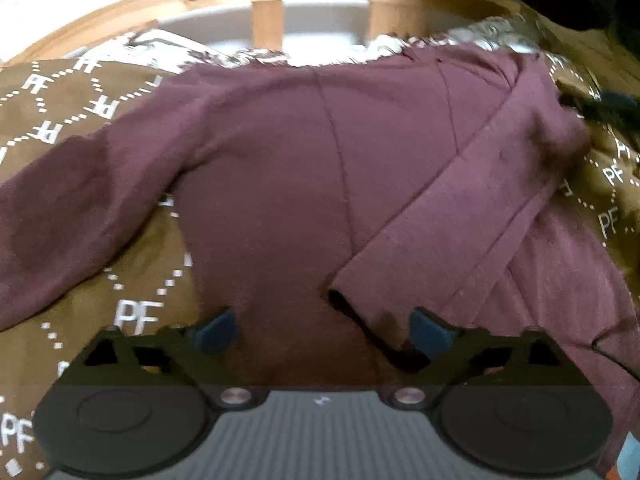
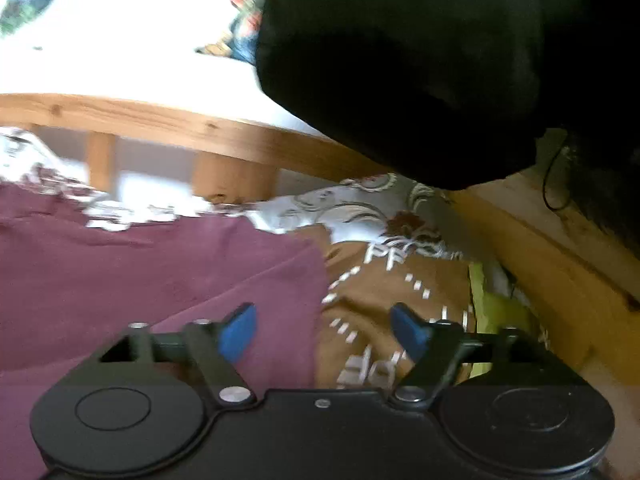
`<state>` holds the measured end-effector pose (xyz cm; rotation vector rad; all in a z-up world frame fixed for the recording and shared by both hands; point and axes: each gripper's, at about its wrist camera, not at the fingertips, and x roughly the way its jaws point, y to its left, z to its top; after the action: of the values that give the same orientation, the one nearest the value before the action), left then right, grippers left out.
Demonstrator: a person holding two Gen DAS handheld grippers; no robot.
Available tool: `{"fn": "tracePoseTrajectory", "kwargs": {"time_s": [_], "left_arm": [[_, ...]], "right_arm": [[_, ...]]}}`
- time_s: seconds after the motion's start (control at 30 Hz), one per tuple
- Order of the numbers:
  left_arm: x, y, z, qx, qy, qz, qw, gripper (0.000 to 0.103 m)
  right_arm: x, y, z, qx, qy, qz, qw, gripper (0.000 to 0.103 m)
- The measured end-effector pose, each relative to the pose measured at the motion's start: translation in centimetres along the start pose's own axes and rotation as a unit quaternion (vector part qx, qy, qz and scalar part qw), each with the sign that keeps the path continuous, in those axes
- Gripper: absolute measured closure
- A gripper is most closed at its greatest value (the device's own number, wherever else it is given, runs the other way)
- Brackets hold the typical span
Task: Fold small clothes
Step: 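Lay the sleeve on the body and open the right gripper, then grasp the other sleeve cuff with the left gripper and lift it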
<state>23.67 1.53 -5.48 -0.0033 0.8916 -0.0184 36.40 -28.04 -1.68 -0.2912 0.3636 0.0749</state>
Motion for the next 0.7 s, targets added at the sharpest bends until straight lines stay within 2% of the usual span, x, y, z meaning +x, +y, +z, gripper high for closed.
{"fn": "tracePoseTrajectory", "kwargs": {"time_s": [0.1, 0.23, 0.33, 0.43, 0.53, 0.6, 0.7], "left_arm": [[-1.7, 0.7, -0.1, -0.003, -0.019, 0.021, 0.9996, 0.001], [-4.4, 2.9, -1.1, -0.032, -0.043, 0.060, 0.9968, 0.001], [-6.7, 6.1, -1.8, -0.079, -0.074, 0.107, 0.9883, 0.001], [-9.1, 10.2, -2.8, -0.147, -0.097, 0.174, 0.9689, 0.001], [-11.3, 14.4, -4.3, -0.235, -0.126, 0.228, 0.9367, 0.001], [-12.2, 16.7, -5.0, -0.293, -0.138, 0.242, 0.9146, 0.001], [-12.9, 19.8, -5.7, -0.377, -0.150, 0.243, 0.8813, 0.001]], "right_arm": [[-3.7, 1.0, -1.5, 0.014, -0.007, 0.029, 0.999, 0.012], [-9.0, 2.5, -3.4, 0.045, -0.014, 0.064, 0.997, 0.003], [-12.8, 3.7, -4.7, 0.085, -0.022, 0.094, 0.992, 0.001], [-16.1, 5.2, -6.3, 0.120, -0.020, 0.121, 0.985, 0.001], [-17.7, 6.5, -7.9, 0.118, 0.002, 0.162, 0.980, 0.001], [-18.1, 7.5, -8.3, 0.096, 0.004, 0.174, 0.980, 0.001], [-18.2, 8.1, -8.1, 0.099, 0.002, 0.185, 0.978, 0.001]]}}
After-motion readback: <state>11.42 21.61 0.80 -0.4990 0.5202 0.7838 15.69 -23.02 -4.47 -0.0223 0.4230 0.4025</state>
